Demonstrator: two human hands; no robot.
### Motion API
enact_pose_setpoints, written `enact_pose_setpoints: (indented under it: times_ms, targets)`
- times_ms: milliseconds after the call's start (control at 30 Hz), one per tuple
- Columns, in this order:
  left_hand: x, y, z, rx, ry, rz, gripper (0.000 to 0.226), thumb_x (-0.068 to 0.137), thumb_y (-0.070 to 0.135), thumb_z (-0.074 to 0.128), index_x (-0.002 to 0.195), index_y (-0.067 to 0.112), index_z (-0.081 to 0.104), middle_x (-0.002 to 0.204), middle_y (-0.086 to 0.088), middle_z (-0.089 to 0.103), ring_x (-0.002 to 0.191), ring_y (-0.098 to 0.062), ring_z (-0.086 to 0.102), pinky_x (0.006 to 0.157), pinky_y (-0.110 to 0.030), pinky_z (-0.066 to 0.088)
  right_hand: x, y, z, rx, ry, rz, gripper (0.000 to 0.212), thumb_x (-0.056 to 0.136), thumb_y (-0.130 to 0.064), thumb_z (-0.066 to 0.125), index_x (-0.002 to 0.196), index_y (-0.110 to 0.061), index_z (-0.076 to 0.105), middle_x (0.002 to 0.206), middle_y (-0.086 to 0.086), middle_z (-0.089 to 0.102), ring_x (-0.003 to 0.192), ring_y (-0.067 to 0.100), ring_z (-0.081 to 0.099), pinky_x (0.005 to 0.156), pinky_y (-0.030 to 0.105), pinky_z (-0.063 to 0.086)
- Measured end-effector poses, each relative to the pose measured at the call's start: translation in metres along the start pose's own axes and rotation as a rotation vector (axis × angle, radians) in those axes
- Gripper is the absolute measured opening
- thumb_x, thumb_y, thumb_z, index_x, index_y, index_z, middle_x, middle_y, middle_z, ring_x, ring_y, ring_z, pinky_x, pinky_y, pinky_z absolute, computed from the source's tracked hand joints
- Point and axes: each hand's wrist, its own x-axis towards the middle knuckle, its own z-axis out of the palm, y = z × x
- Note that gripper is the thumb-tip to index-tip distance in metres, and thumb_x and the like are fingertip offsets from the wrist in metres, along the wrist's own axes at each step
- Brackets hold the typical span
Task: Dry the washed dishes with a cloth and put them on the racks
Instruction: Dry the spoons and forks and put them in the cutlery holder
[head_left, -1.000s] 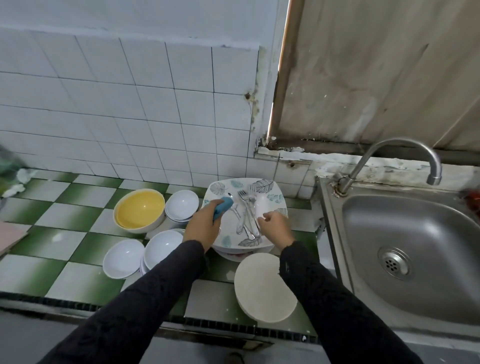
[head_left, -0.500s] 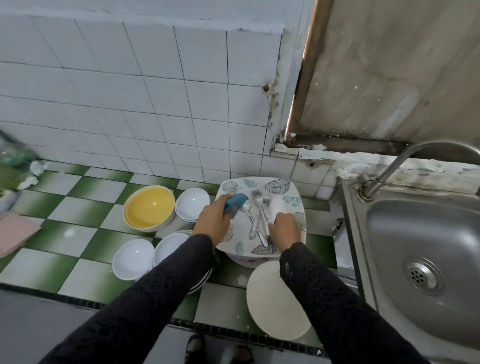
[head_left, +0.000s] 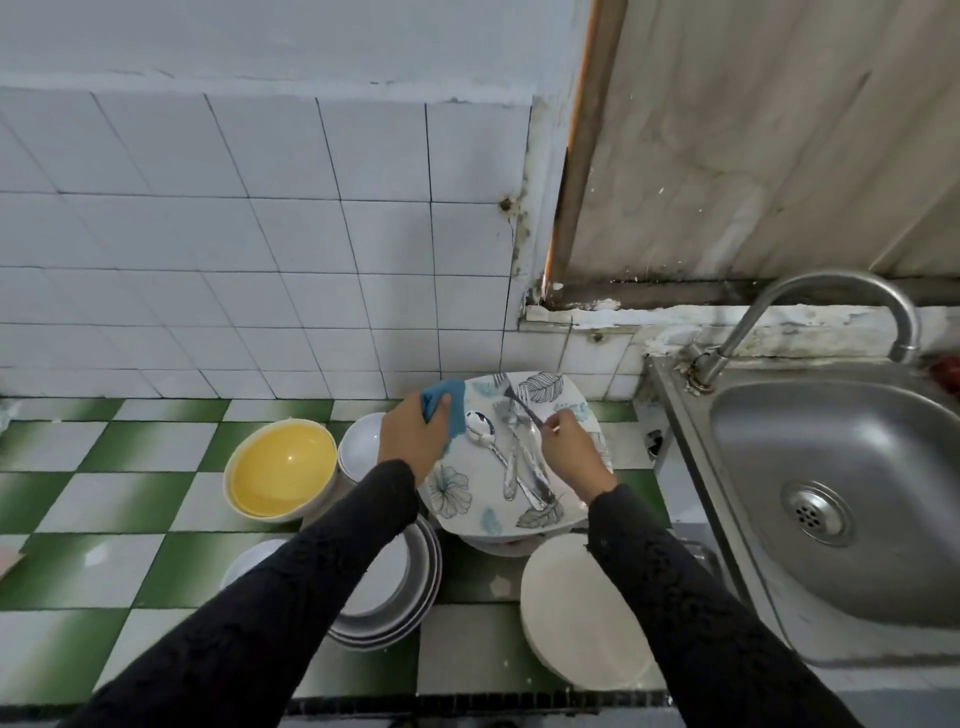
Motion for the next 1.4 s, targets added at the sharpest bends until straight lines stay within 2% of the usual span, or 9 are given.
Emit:
enact_pose_setpoints:
  times_ms: [67, 200, 400, 500, 700, 900, 1167, 1300, 1400]
  targets:
    - [0.000, 0.007, 0.001, -0.087, 0.065, 0.001, 0.021, 0.100, 0.037, 0.053, 0.096, 0.017, 0.056, 0.090, -0.004, 0.061, 0.089, -0.028, 0.063, 0.078, -0.045, 0.058, -0.001, -0.005, 0.003, 0.123, -0.045, 0.032, 0.034, 0.100, -0.006, 0.037, 0.131, -0.011, 0.052, 0.094, 0.001, 0.055, 0.071, 0.012, 0.047, 0.056, 0.025, 0.034]
    - [0.002, 0.016, 0.011, -0.168, 0.149, 0.103, 0.036, 0.101, 0.028, 0.053, 0.134, 0.014, 0.053, 0.120, -0.008, 0.063, 0.104, -0.021, 0.059, 0.095, -0.041, 0.052, -0.005, -0.020, 0.008, 0.426, -0.137, 0.070, 0.050, 0.095, 0.009, 0.033, 0.138, -0.006, 0.052, 0.070, 0.003, 0.047, 0.052, 0.010, 0.035, 0.047, 0.021, 0.030]
    - [-0.002, 0.004, 0.030, 0.208, -0.355, 0.410, 0.062, 0.102, 0.018, 0.049, 0.156, 0.023, 0.019, 0.158, -0.006, 0.031, 0.141, -0.018, 0.036, 0.116, -0.029, 0.028, -0.015, -0.037, 0.012, 0.698, -0.175, 0.121, 0.045, 0.096, 0.011, 0.029, 0.123, -0.012, 0.055, 0.063, 0.002, 0.038, 0.045, 0.005, 0.026, 0.042, 0.016, 0.019]
    - [0.010, 0.007, 0.025, 0.320, -0.359, 0.514, 0.059, 0.103, 0.016, 0.046, 0.156, 0.017, 0.020, 0.163, 0.000, 0.018, 0.151, -0.015, 0.013, 0.120, -0.027, 0.011, -0.018, -0.038, 0.008, 0.637, -0.158, 0.126, 0.048, 0.094, 0.012, 0.030, 0.125, -0.014, 0.056, 0.060, 0.000, 0.037, 0.043, 0.005, 0.024, 0.042, 0.016, 0.018]
    - [0.028, 0.019, 0.015, 0.284, -0.299, 0.383, 0.050, 0.103, 0.020, 0.046, 0.151, 0.017, 0.031, 0.140, -0.015, 0.054, 0.117, -0.032, 0.060, 0.104, -0.042, 0.047, -0.022, -0.043, 0.006, 0.488, -0.105, 0.108, 0.055, 0.090, 0.015, 0.034, 0.136, -0.005, 0.057, 0.060, 0.003, 0.039, 0.051, 0.011, 0.027, 0.043, 0.018, 0.024]
    - [0.033, 0.019, 0.008, 0.148, -0.224, 0.187, 0.034, 0.105, 0.030, 0.041, 0.129, 0.009, 0.051, 0.110, -0.011, 0.060, 0.095, -0.023, 0.060, 0.079, -0.028, 0.048, -0.023, -0.041, 0.004, 0.319, -0.103, 0.089, 0.056, 0.088, 0.014, 0.039, 0.132, -0.011, 0.064, 0.059, 0.001, 0.046, 0.052, 0.014, 0.030, 0.048, 0.022, 0.028]
    - [0.051, 0.014, -0.008, -0.006, 0.002, 0.108, 0.034, 0.105, 0.030, 0.041, 0.128, 0.006, 0.050, 0.113, -0.009, 0.058, 0.103, -0.024, 0.057, 0.085, -0.033, 0.051, -0.022, -0.038, 0.004, 0.482, -0.142, 0.139, 0.048, 0.093, 0.013, 0.037, 0.126, -0.010, 0.063, 0.059, 0.002, 0.045, 0.047, 0.010, 0.030, 0.045, 0.020, 0.025]
    - [0.039, 0.018, 0.005, -0.061, -0.019, 0.213, 0.041, 0.104, 0.033, 0.043, 0.138, 0.012, 0.047, 0.125, -0.007, 0.059, 0.110, -0.020, 0.057, 0.091, -0.031, 0.051, -0.026, -0.052, 0.009, 0.743, -0.209, 0.187, 0.017, 0.104, -0.013, 0.042, 0.104, -0.011, 0.059, 0.064, 0.003, 0.045, 0.044, 0.007, 0.030, 0.049, 0.020, 0.023]
    - [0.020, 0.021, 0.023, -0.023, -0.148, 0.265, 0.046, 0.103, 0.032, 0.046, 0.147, 0.019, 0.041, 0.120, -0.010, 0.063, 0.098, -0.017, 0.063, 0.090, -0.035, 0.055, -0.027, -0.060, 0.012, 0.951, -0.268, 0.161, 0.045, 0.108, -0.047, 0.031, 0.099, -0.013, 0.059, 0.068, 0.000, 0.037, 0.049, 0.007, 0.026, 0.050, 0.021, 0.024]
